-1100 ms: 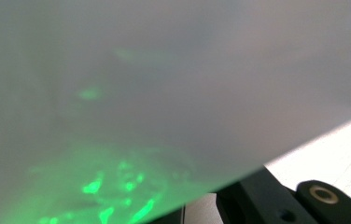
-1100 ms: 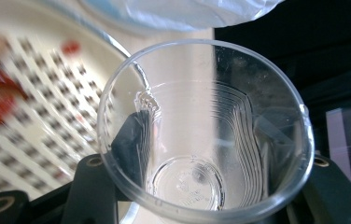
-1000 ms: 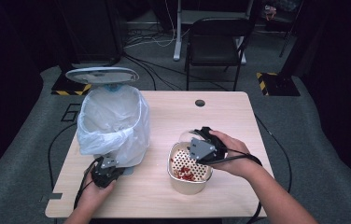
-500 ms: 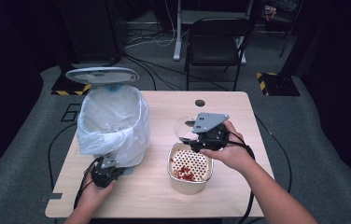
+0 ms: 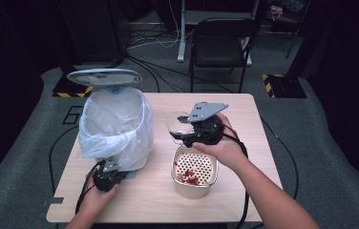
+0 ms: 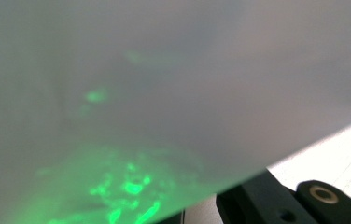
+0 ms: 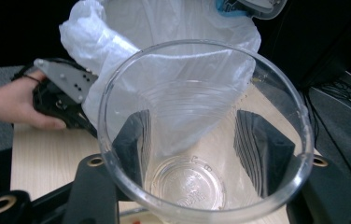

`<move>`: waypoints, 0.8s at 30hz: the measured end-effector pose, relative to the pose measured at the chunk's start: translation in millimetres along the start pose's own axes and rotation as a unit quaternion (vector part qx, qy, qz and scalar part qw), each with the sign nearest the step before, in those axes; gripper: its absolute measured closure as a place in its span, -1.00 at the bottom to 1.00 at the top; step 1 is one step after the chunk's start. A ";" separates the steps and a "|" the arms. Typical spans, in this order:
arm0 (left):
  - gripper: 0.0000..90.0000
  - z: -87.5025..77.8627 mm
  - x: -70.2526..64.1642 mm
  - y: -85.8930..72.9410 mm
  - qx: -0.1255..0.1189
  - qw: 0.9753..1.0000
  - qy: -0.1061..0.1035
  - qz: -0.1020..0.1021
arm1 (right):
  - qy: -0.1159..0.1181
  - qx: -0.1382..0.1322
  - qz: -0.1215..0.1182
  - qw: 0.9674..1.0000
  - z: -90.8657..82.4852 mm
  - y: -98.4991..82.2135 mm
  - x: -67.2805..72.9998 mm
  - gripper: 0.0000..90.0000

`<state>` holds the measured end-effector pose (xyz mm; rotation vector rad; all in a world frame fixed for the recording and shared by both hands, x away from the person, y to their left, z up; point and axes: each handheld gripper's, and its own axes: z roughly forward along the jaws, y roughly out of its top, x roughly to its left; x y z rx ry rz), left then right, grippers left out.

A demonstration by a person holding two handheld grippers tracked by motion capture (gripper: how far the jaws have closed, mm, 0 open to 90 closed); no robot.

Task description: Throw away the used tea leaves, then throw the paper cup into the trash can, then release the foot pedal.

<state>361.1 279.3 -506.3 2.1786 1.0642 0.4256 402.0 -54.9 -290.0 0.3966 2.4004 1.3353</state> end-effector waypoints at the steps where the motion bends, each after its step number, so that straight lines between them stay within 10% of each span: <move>1: 1.00 0.0 0.1 0.1 0.000 1.000 0.000 0.001 | 0.001 -0.001 0.003 1.000 1.2 1.2 -0.4 0.03; 24: 1.00 -0.6 1.4 0.2 0.006 1.000 0.003 0.008 | 0.019 -0.084 0.074 0.993 45.3 50.0 -7.8 0.02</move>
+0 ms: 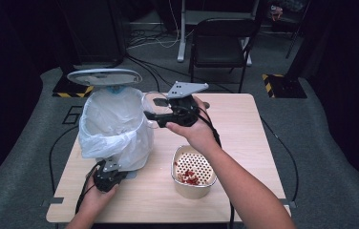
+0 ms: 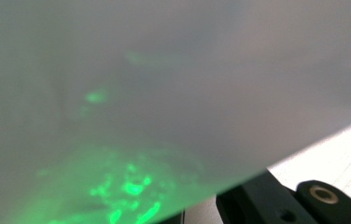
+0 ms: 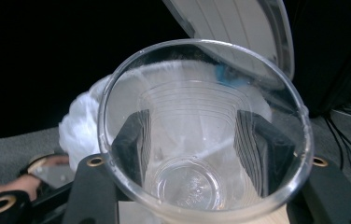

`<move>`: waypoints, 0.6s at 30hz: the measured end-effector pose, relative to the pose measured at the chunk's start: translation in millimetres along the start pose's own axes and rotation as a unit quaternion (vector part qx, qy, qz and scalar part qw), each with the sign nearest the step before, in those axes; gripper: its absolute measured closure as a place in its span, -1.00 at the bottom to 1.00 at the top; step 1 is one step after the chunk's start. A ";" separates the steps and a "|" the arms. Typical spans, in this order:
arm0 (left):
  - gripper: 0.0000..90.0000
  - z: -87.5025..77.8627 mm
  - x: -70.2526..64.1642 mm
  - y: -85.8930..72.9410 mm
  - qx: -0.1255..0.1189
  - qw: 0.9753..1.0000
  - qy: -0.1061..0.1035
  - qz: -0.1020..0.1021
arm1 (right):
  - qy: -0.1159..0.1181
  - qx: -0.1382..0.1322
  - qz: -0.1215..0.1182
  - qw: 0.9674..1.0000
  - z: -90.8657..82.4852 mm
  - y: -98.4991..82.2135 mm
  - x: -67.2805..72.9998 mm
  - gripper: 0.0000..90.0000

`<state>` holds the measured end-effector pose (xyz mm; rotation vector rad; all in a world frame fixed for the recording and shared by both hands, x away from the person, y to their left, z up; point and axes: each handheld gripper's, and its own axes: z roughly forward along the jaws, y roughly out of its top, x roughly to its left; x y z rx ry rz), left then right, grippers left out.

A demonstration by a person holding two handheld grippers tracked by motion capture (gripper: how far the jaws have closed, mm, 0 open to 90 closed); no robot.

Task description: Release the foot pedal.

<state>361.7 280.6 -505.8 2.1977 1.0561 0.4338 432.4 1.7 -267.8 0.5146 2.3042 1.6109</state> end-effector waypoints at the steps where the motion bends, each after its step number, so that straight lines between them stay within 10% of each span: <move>1: 1.00 0.1 -1.2 -0.1 0.000 1.000 0.000 -0.009 | 0.001 -0.004 0.001 1.000 2.7 3.1 1.1 0.02; 13: 1.00 -0.8 0.5 -0.5 0.006 1.000 0.001 -0.001 | -0.001 -0.009 -0.018 1.000 47.5 23.5 11.8 0.01; 15: 1.00 3.1 -5.2 -0.9 -0.025 0.999 -0.002 -0.040 | 0.000 -0.004 -0.017 1.000 55.1 22.1 11.5 0.01; 18: 1.00 0.4 -1.1 -0.7 -0.005 1.000 -0.002 -0.011 | 0.001 -0.001 -0.012 1.000 62.7 19.7 10.8 0.00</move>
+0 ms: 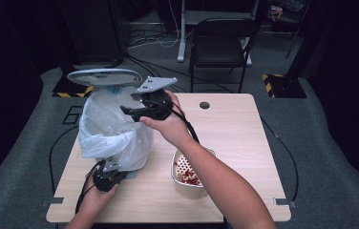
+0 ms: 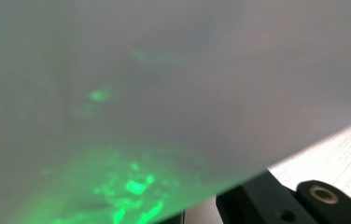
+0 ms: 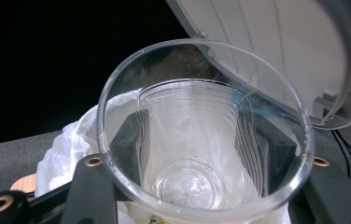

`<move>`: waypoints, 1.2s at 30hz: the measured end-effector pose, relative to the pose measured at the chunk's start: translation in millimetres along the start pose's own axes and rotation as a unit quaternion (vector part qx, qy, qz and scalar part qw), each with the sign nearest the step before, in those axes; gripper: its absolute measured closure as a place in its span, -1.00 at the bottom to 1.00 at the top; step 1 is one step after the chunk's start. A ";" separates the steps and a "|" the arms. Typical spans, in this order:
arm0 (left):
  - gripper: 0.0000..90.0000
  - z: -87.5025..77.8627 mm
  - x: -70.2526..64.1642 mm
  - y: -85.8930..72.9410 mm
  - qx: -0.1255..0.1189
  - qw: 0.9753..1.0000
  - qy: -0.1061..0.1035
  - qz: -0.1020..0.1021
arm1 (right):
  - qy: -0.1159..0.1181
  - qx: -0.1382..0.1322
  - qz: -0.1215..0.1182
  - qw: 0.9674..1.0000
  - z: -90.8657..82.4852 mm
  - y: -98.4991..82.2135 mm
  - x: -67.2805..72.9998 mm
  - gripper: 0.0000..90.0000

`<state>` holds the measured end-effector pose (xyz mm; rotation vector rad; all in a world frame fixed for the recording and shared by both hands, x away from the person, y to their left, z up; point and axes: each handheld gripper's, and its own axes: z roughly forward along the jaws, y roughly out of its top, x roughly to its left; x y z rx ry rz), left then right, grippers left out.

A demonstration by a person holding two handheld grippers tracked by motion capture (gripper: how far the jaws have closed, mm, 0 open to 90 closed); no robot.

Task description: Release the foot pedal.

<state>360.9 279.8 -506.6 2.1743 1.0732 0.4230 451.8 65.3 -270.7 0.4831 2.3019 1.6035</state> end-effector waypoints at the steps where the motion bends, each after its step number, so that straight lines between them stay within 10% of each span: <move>1: 1.00 -2.5 2.8 0.6 0.022 1.000 0.007 0.019 | 0.000 0.000 0.001 1.000 2.2 -0.6 0.2 0.00; 9: 1.00 -1.8 2.5 0.7 0.016 1.000 0.001 0.019 | 0.013 0.010 -0.003 1.000 19.0 -2.3 5.3 -0.06; 12: 1.00 -1.7 2.8 0.8 0.015 1.000 0.000 0.020 | -0.009 0.018 -0.007 1.000 28.2 -4.1 9.9 -0.61; 17: 1.00 -1.4 2.7 0.5 0.012 1.000 0.000 0.019 | -0.009 0.030 -0.001 0.999 34.8 -7.2 13.1 -0.89; 36: 1.00 -0.2 0.4 0.4 0.002 1.000 0.003 -0.009 | -0.014 0.002 0.005 1.000 -20.4 -17.0 0.1 -0.62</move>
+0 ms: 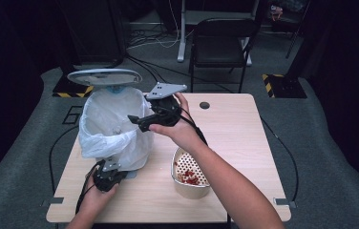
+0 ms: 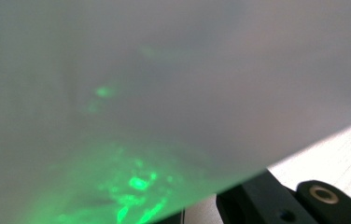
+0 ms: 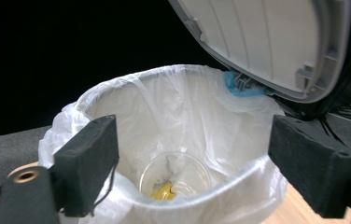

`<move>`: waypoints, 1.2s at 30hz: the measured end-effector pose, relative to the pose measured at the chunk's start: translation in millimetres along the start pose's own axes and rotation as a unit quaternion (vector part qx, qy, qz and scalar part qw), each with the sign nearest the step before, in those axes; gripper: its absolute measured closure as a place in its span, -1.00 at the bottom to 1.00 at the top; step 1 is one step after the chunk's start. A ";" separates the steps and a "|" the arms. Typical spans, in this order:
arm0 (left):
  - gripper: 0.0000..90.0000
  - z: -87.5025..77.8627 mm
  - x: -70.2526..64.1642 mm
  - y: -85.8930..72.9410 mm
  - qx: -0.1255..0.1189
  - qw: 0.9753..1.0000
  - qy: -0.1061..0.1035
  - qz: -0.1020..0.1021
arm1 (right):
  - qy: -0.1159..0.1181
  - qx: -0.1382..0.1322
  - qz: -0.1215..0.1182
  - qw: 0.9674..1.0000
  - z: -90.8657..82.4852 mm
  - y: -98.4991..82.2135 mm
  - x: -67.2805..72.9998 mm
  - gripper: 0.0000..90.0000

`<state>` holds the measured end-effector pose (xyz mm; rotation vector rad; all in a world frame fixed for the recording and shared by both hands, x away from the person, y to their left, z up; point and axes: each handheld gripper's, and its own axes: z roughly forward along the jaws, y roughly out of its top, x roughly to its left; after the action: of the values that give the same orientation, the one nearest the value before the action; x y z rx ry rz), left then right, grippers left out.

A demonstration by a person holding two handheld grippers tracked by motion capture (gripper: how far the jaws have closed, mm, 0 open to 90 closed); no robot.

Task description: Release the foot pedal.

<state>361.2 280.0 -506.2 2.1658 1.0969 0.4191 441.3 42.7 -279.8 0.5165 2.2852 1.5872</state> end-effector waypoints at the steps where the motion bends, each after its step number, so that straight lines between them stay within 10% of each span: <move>1: 1.00 0.0 0.2 0.0 0.000 1.000 -0.001 0.001 | -0.001 -0.001 0.000 1.000 -2.6 -1.1 -2.1 -0.60; 8: 1.00 -1.6 4.5 0.5 0.006 1.000 -0.007 0.025 | -0.006 0.001 -0.002 1.000 -24.8 -10.6 -3.5 -0.52; 18: 0.63 -16.7 6.5 -0.5 -0.059 0.994 -0.052 -0.073 | -0.038 0.024 -0.027 0.999 -61.6 -35.8 -5.8 -0.49; 23: 0.41 -24.4 4.1 0.3 -0.075 0.991 -0.070 -0.081 | -0.061 0.027 -0.016 0.998 -80.3 -51.3 -10.4 -0.49; 36: 0.13 -34.5 3.9 -1.7 -0.067 0.993 -0.067 -0.069 | -0.105 0.031 0.023 0.994 -117.5 -92.9 -24.6 -0.44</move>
<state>343.7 298.3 -482.3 1.9572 1.1044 0.2720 399.8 -95.7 -326.3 0.7205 2.1838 1.4105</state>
